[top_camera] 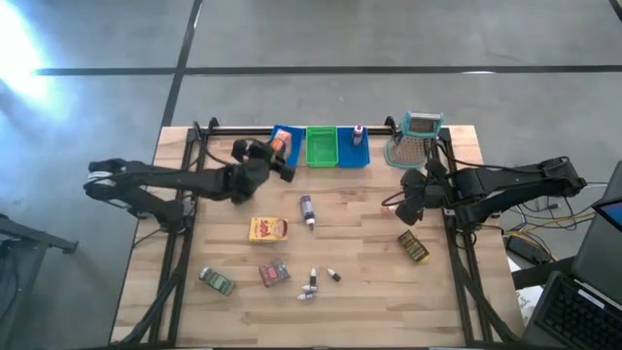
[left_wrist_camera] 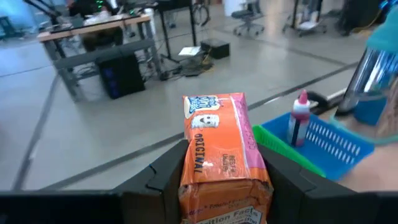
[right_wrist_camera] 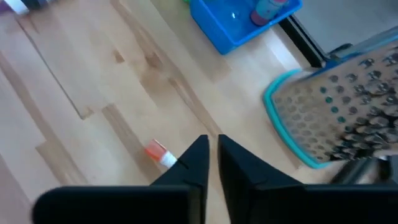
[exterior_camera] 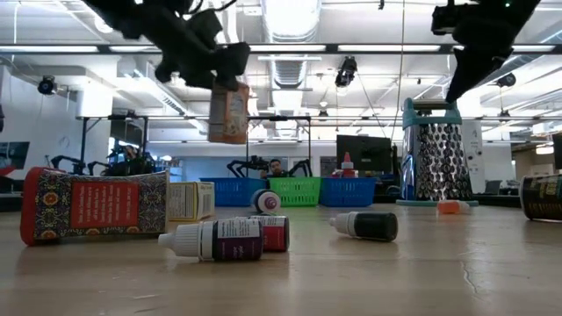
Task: Pick & Place Kitchen Items
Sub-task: Put the orange cereal box into the left blue bin
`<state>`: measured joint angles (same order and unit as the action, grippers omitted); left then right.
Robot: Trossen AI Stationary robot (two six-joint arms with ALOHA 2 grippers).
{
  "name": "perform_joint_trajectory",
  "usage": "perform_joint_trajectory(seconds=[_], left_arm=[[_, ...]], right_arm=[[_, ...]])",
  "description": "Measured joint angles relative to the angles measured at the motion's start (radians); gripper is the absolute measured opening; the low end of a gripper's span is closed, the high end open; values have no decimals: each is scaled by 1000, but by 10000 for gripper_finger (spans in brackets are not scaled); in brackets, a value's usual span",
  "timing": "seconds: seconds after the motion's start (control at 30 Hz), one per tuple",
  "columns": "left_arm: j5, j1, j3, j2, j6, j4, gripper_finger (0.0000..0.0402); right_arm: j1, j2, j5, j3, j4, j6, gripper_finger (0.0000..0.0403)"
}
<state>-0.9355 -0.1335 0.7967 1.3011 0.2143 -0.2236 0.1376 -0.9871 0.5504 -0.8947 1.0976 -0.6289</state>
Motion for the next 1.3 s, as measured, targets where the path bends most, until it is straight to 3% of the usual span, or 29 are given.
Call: perform_joint_trajectory(seconds=[0.2, 0.47, 0.8, 1.3], left_arm=[[63, -121, -55, 9, -24, -143, 165], [64, -202, -85, 32, 0, -206, 165], [132, -292, -85, 198, -7, -402, 165], [138, -331, -73, 375, -8, -529, 165]], right_arm=[[0, 39, 7, 36, -61, 0, 9], [-2, 96, 135, 97, -127, -24, 8], [0, 102, 150, 99, -154, -19, 8], [-1, 102, 163, 99, -155, -13, 8]])
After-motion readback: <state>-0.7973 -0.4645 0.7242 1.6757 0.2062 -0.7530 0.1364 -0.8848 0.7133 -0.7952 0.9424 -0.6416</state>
